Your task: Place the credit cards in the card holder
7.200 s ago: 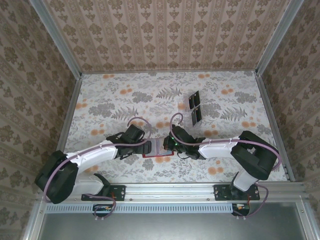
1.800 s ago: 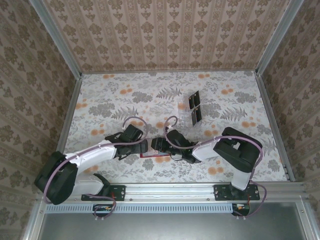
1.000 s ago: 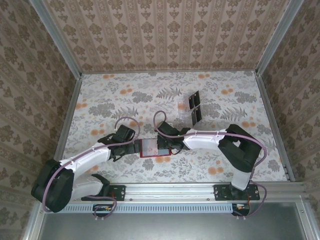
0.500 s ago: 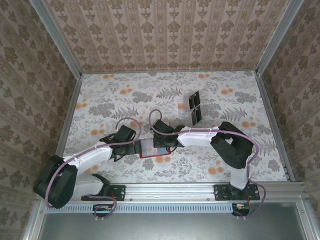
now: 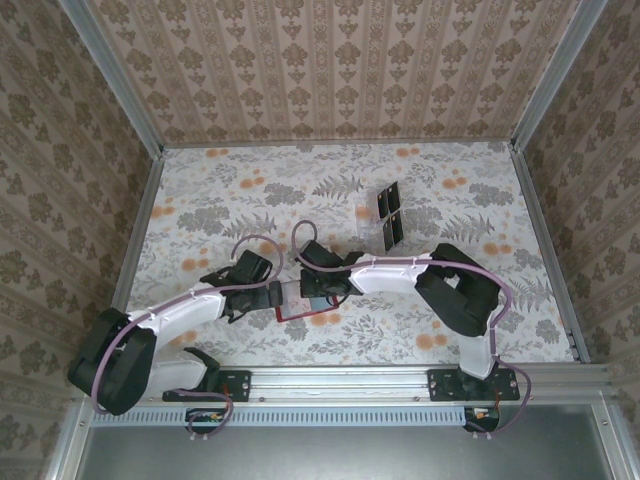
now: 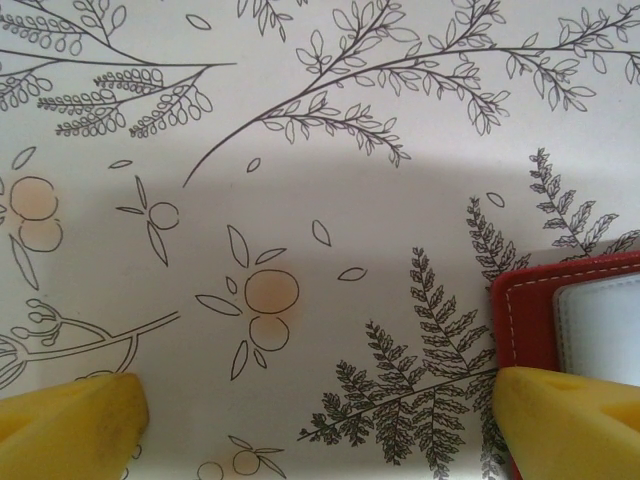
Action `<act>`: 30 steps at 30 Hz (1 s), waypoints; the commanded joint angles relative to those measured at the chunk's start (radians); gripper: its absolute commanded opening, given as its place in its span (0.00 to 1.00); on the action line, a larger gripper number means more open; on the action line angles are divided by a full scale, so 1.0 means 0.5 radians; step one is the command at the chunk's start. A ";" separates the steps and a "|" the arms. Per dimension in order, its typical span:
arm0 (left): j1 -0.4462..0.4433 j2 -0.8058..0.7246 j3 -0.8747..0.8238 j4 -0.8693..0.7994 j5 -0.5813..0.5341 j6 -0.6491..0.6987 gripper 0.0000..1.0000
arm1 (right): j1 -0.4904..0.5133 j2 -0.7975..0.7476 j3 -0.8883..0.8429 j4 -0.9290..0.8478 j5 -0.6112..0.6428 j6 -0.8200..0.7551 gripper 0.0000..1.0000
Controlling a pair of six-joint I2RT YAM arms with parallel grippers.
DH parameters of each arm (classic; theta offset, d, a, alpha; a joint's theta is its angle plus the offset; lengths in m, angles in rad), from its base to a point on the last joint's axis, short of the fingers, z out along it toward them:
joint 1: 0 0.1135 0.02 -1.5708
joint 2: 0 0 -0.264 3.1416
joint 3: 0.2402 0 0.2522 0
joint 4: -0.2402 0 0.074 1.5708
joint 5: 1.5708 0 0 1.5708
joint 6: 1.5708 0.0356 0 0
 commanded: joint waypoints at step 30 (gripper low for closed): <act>0.016 0.132 0.155 0.091 0.156 0.082 1.00 | 0.000 -0.276 -0.464 0.362 0.076 0.257 0.27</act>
